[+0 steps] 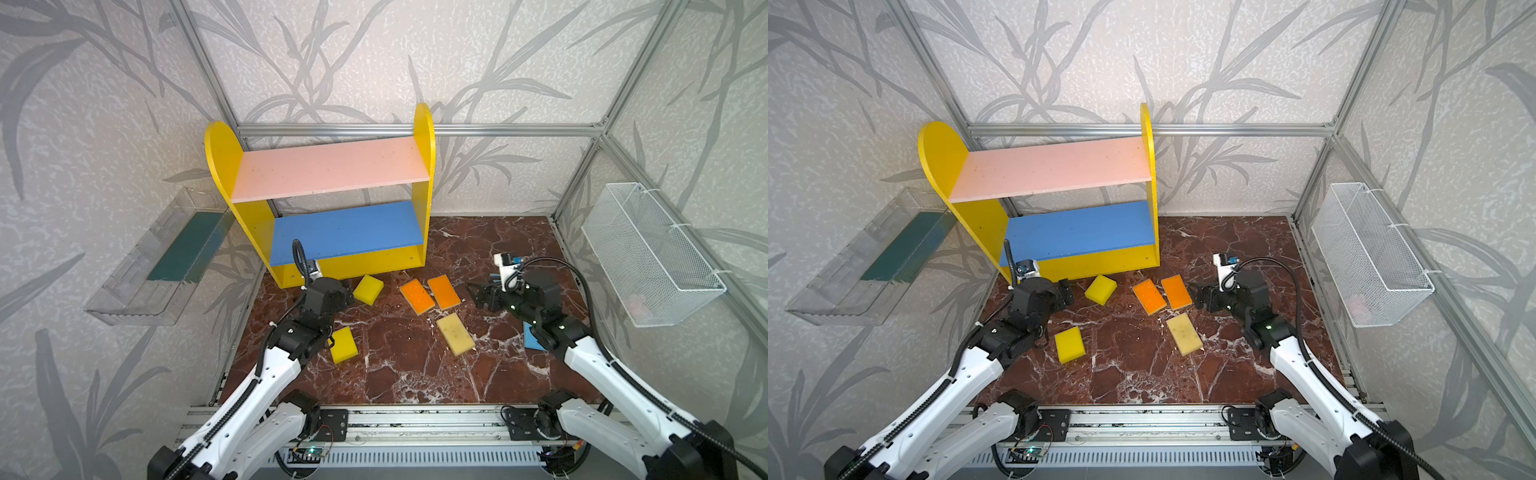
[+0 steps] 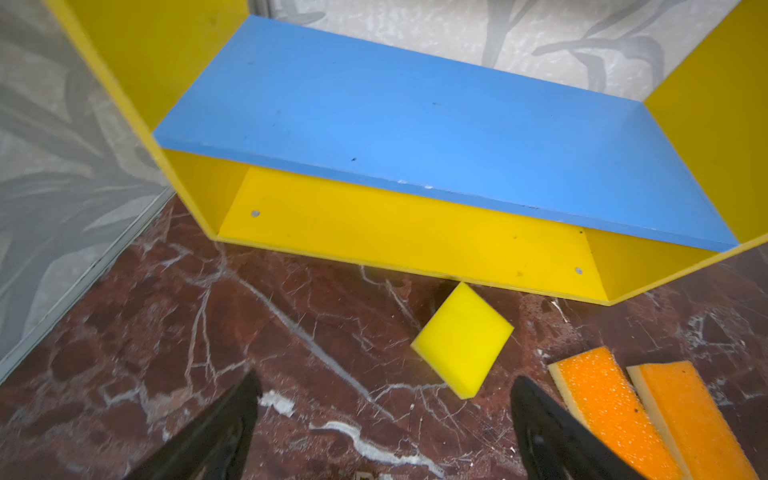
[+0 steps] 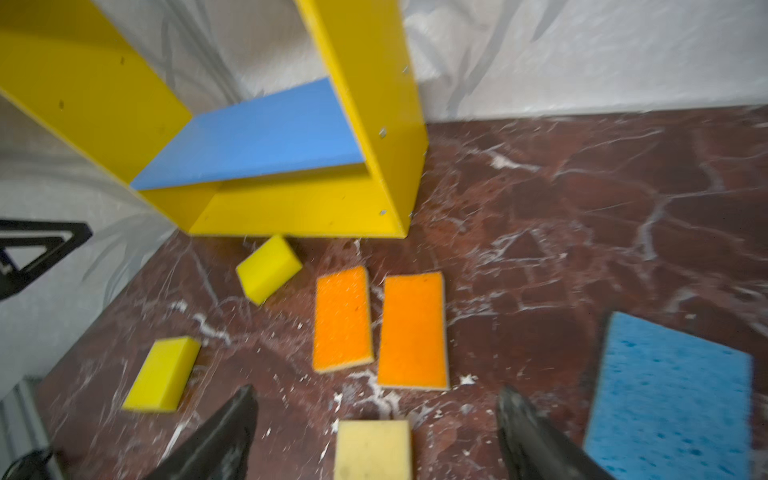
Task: Place and organize the cleaning sponges onto the shelf
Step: 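Grasp the yellow sponge block with the right gripper while the left arm approaches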
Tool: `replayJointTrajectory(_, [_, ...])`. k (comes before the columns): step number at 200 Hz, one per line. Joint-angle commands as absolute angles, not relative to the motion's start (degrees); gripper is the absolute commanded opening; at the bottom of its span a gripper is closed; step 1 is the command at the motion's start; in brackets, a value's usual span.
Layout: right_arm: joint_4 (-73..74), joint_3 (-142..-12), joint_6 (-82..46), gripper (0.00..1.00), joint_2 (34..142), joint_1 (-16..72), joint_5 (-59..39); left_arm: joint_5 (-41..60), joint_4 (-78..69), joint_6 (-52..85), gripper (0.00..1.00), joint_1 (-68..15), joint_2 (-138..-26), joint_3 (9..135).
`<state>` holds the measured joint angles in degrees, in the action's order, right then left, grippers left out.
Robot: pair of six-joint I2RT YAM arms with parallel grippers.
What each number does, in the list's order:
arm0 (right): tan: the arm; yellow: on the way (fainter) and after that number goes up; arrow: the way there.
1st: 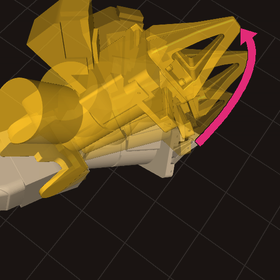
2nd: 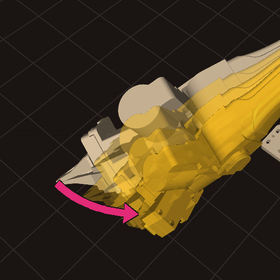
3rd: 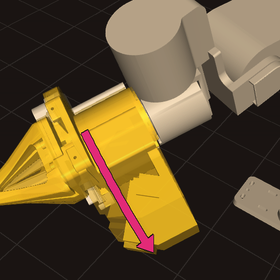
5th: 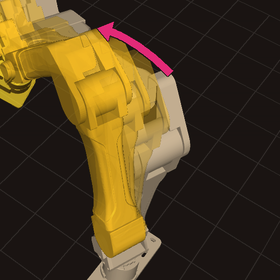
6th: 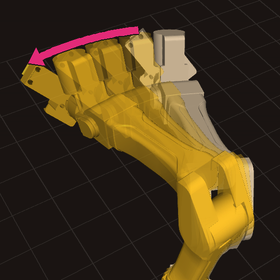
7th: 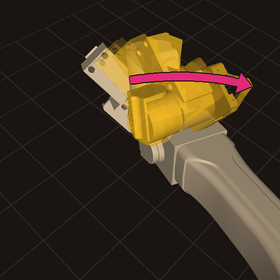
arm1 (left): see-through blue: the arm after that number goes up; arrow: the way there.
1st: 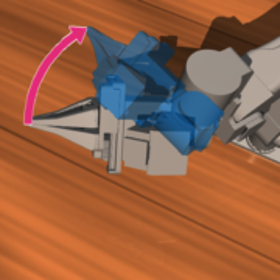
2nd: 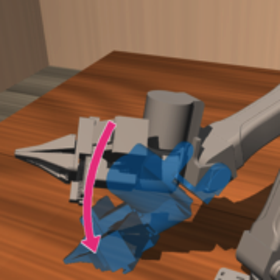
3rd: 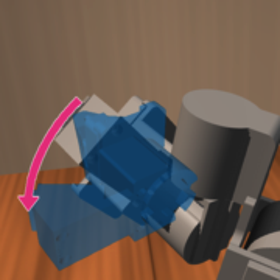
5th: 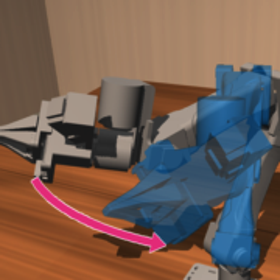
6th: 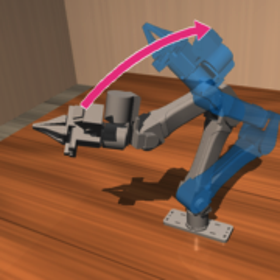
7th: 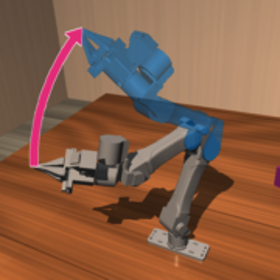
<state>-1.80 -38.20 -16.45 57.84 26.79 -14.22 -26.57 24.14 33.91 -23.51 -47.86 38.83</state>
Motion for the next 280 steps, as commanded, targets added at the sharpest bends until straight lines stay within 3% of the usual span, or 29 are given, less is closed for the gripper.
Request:
replayJointTrajectory(1, [-5.9,-42.2,-18.6,0.85,63.1,36.1,-15.3,-31.3,35.2,43.8,0.97,-24.5,-43.1,37.2])
replayJointTrajectory(66, [3.1,-54.6,-30.0,0.71,90.5,56.7,-15.3,-30.3,44.7,46.2,0.97,-24.4,-33.1,39.0])
replayJointTrajectory(108, [3.0,-67.3,-34.4,0.65,108.6,58.3,-19.8,-25.3,42.8,45.9,0.98,-24.3,-27.8,38.4])
replayJointTrajectory(181, [-0.8,-82.9,-36.1,0.59,123.7,61.5,-23.5,-17.7,39.4,42.5,0.97,-24.3,-26.9,37.2])
replayJointTrajectory(230, [-3.6,-88.2,-37.8,0.44,128.6,62.7,-24.3,-17.3,40.3,41.7,0.97,-24.3,-25.3,38.3])
replayJointTrajectory(280, [-4.9,-88.1,-36.8,0.12,127.2,62.8,-20.5,-16.1,40.8,40.8,0.97,-24.3,-25.3,39.3])
